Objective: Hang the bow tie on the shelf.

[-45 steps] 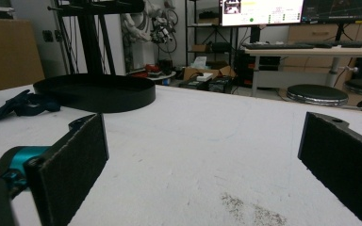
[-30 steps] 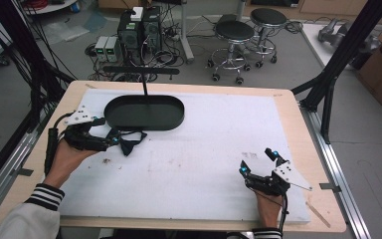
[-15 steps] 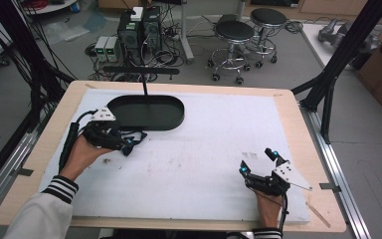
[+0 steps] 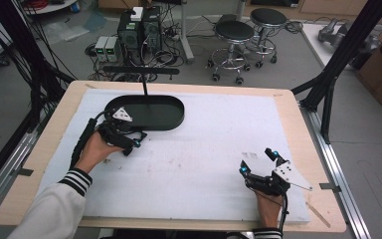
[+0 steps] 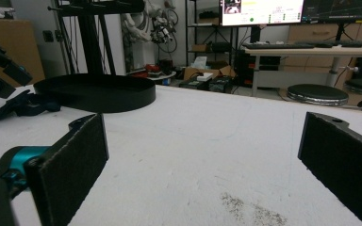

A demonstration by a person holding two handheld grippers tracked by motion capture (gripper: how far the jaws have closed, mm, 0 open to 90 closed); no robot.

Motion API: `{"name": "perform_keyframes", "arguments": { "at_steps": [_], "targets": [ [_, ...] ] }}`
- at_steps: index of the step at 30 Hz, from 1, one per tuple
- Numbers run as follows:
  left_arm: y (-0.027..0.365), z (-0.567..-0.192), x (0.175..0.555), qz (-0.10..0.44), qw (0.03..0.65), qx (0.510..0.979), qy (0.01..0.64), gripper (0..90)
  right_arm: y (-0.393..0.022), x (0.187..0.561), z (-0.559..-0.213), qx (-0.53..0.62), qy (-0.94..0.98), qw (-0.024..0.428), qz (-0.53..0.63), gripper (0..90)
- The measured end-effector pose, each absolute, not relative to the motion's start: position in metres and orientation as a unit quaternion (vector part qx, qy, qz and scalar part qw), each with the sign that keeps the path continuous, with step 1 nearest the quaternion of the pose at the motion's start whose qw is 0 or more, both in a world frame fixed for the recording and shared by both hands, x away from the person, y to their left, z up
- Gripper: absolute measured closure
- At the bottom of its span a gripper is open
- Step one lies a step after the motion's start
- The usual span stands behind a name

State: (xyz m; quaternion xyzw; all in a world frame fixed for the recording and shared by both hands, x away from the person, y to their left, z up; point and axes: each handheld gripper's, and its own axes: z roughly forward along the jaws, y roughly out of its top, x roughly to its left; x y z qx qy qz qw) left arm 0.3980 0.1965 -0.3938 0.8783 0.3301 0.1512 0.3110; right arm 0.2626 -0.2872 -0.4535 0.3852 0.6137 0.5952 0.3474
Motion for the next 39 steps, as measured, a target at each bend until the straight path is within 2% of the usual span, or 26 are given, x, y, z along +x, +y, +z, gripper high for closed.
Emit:
{"name": "perform_keyframes", "arguments": {
  "at_steps": [20,31,37,39],
  "targets": [
    [0.187,-0.414,0.409,0.147,0.244,0.897,0.339,34.4,-0.287,0.262,-0.453,0.386,0.614,0.347,0.596,1.2],
    [0.184,-0.414,0.408,0.135,0.228,0.904,0.335,44.6,-0.287,0.262,-0.453,0.387,0.613,0.346,0.596,1.2],
    [0.183,-0.418,0.411,0.124,0.221,0.905,0.341,46.0,-0.287,0.262,-0.454,0.387,0.613,0.345,0.596,1.2],
    [0.183,-0.417,0.41,0.125,0.224,0.906,0.338,49.8,-0.287,0.262,-0.454,0.387,0.613,0.345,0.596,1.2]
  ]
}}
